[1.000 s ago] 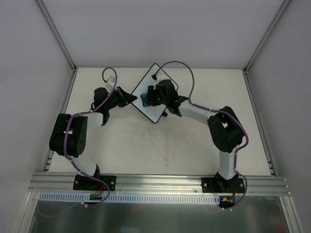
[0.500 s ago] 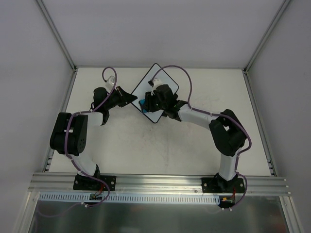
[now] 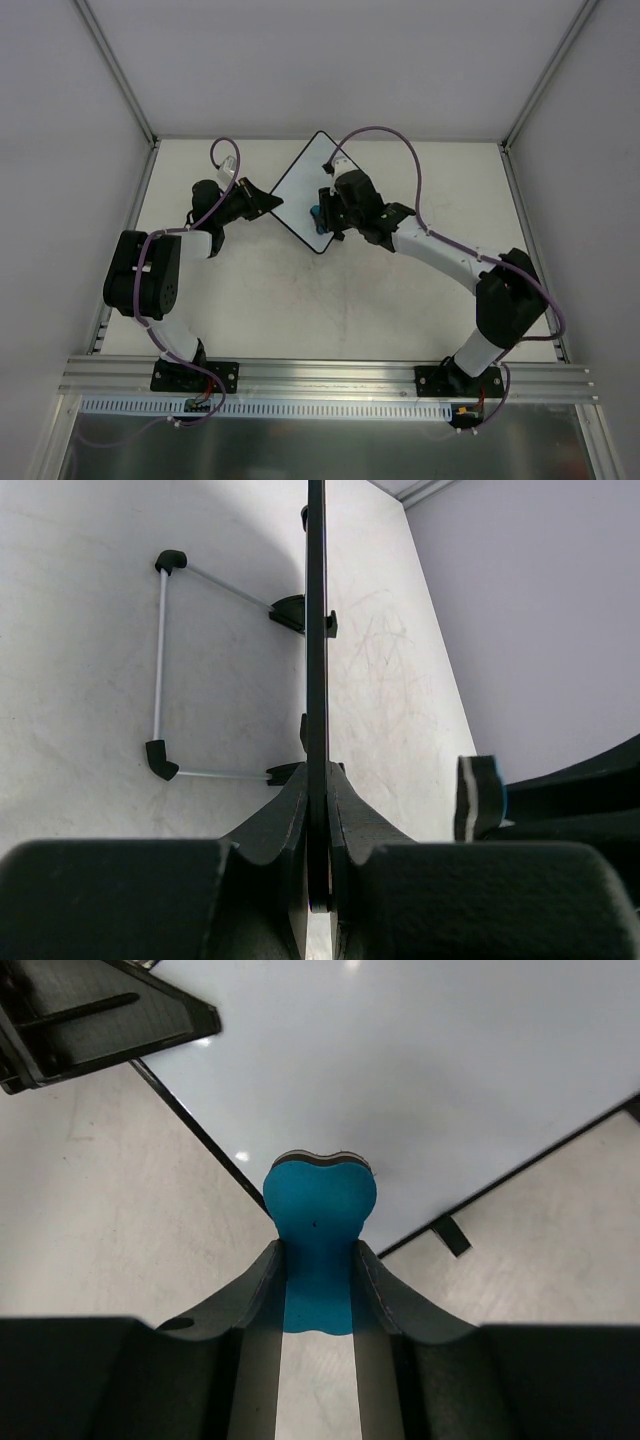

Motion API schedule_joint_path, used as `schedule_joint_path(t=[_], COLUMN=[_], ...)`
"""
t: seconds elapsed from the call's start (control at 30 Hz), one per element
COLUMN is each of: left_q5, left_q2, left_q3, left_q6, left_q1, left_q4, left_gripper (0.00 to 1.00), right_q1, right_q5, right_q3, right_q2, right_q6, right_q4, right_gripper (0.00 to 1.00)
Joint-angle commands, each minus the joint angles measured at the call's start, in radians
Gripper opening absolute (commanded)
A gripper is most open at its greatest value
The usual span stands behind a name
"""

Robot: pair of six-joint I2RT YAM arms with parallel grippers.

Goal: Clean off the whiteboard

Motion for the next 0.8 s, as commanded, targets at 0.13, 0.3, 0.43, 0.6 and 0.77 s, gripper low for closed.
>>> schedule_joint_path(t=[0.13,0.3,0.43,0.6,0.77], left_q5=[0.017,0.020,0.023,0.022,0.022], left_q2=[-0.005,-0.005,-0.005,-0.012,-0.021], left_q3=[-0.003,-0.005,-0.005,-0.007,-0.010], left_q6=[0.019,0.015,0.011,0.011,0.016], left_q1=[0.016,0.016,0.016,0.016,0.018], left_q4=[0.002,0.007,0.011,0.011,0.004], left_gripper=[0.04,0.04,0.05,0.08,0.15], right_q1=[-0.157,-0.339,-0.369,-0.392,-0.392], right_q5=[0.062,0.001,0.080,0.053,0.041], right_q3=[-0.157,-0.298,-0.309,-0.349,-0.409], right_q2=[-0.157,-0.281,-0.292,-0.246,-0.220], right_q6=[0.035,0.019,-0.029,-0.028,-0.015], right_q4=[-0.217,-0.230,-0.316,-0.310,-0.249], right_gripper=[0.00,0.00,0.00,0.00,0.12])
